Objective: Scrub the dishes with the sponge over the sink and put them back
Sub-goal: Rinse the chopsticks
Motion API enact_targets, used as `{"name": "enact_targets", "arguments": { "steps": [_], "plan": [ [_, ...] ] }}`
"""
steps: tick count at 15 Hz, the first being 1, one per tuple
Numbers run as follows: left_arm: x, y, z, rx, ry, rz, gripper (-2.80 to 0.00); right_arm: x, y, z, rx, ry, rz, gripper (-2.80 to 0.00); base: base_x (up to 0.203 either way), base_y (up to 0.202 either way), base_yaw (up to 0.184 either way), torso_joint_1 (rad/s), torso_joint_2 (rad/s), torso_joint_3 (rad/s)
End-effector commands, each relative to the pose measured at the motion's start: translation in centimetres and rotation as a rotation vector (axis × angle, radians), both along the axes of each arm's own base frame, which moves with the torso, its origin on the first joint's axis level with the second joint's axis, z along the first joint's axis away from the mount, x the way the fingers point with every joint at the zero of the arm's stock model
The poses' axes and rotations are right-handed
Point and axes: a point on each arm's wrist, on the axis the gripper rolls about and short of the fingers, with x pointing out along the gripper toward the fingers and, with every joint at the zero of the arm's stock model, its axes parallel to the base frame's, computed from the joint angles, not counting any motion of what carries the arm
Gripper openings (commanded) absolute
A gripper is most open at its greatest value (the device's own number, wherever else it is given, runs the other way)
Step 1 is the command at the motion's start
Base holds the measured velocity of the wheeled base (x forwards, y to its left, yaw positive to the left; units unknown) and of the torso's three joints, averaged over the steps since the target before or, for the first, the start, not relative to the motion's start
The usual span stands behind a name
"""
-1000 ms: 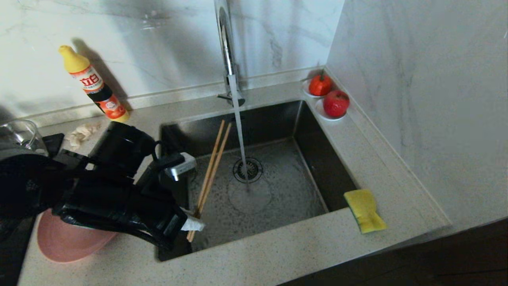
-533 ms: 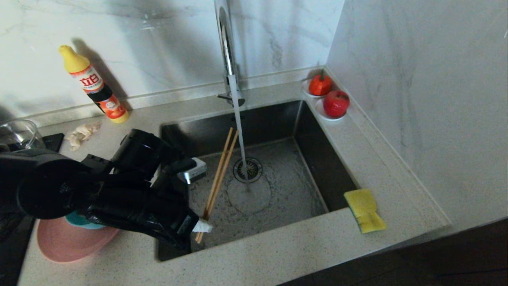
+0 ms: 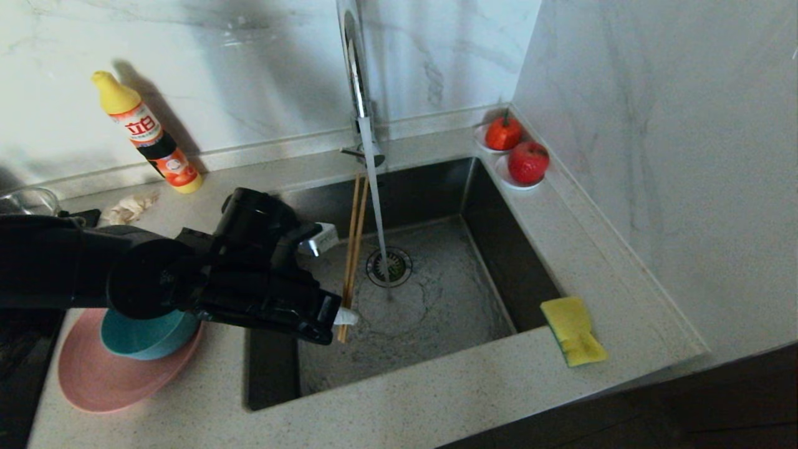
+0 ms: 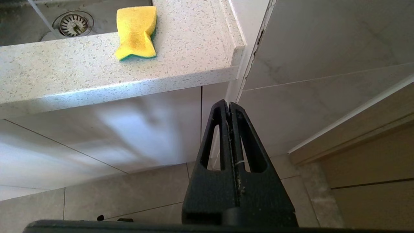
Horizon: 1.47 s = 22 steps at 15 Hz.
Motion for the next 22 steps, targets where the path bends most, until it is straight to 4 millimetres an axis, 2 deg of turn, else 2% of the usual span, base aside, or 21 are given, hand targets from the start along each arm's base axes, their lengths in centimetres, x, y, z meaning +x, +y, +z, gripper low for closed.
{"name": "enact_targets", "arguments": {
  "steps": [1,13,22],
  "plan": [
    [0.9,-0.4,-0.4,0.0,0.004,-0.002,-2.8,0.0,0.0,0.0,-0.001,0.001,0.0,-2.8,0.0,0.0,0.0,0.0,0.0,0.0],
    [5.1,-2.2,-0.8,-0.037,-0.003,0.029,-2.8,0.0,0.0,0.0,0.001,0.002,0.0,-2.8,0.0,0.0,0.0,0.0,0.0,0.0],
    [4.7,-2.1,0.5,-0.065,-0.032,0.039,-2.8,0.0,0.0,0.0,-0.001,0.003,0.0,-2.8,0.0,0.0,0.0,0.0,0.0,0.0]
  ]
}}
